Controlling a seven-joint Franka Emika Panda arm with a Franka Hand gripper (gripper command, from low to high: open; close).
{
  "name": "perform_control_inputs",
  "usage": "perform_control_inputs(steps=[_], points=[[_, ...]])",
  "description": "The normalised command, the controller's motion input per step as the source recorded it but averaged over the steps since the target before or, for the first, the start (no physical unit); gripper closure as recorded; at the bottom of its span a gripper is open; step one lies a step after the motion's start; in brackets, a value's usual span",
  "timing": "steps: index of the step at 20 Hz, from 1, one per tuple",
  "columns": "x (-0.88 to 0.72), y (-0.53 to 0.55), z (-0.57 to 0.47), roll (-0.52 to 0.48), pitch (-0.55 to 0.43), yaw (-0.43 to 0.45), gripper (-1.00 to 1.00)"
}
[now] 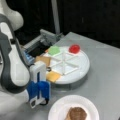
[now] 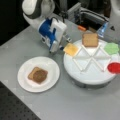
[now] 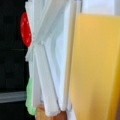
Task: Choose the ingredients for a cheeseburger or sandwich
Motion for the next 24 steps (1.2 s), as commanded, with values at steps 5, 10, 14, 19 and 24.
perform_control_inputs(steps=[5, 10, 14, 19, 24], points=[[0.36, -0.15, -0.13, 0.215, -0.037, 0.111, 1.00], [0.35, -0.12, -0.13, 0.214, -0.027, 0.116, 1.00], [0.34, -0.12, -0.11, 0.206, -0.016, 0.115, 1.00], [0.33, -0.13, -0.09, 0.206, -0.003, 0.120, 1.00], [0.31, -0.22, 0.01, 0.192, 0.049, 0.139, 1.00]])
